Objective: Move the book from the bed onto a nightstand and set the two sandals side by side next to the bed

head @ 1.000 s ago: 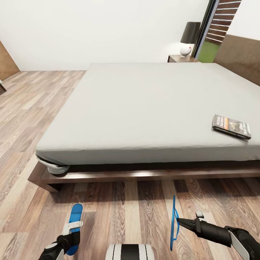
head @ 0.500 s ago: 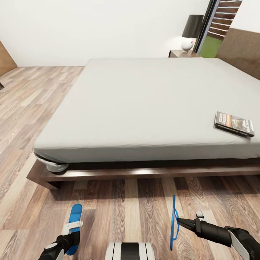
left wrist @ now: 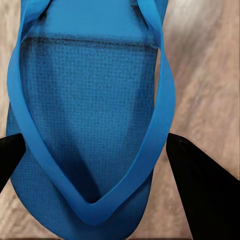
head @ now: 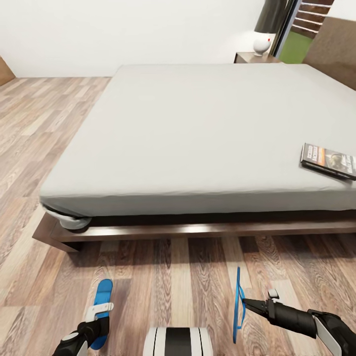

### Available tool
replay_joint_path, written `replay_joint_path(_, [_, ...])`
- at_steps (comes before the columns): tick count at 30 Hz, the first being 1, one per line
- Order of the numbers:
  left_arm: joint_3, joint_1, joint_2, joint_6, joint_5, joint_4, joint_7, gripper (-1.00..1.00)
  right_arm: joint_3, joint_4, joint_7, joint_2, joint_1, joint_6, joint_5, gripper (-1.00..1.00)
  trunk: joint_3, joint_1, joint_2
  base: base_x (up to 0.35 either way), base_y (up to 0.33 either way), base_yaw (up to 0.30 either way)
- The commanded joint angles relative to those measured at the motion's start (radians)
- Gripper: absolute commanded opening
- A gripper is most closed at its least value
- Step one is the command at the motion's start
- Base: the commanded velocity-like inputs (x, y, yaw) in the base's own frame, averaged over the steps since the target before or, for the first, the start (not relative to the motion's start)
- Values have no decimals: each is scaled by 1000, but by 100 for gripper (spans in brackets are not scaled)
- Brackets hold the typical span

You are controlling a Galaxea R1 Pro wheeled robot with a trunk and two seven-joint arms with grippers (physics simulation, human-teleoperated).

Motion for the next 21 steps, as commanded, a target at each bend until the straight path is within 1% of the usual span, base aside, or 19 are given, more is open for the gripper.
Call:
replay_joint_path(1, [3, 0, 0, 7, 10, -2, -4, -100, 6, 0, 0, -1, -1, 9, -10, -100, -5, 0, -1, 0, 0, 0])
replay_joint_path(10, [3, 0, 0, 6, 10, -2, -4, -100, 6, 0, 1, -1, -1, 9, -11, -100, -39, 4, -3, 0, 0, 0])
replay_joint_path(16, [3, 0, 0, 7, 10, -2, -4, -100, 4, 0, 3, -3, -1, 10, -15, -100, -39, 4, -3, 0, 0, 0])
replay_joint_path(21, [3, 0, 0, 7, 11, -2, -4, -100, 3, 0, 4, -3, -1, 11, -17, -100, -59, 7, -4, 0, 0, 0])
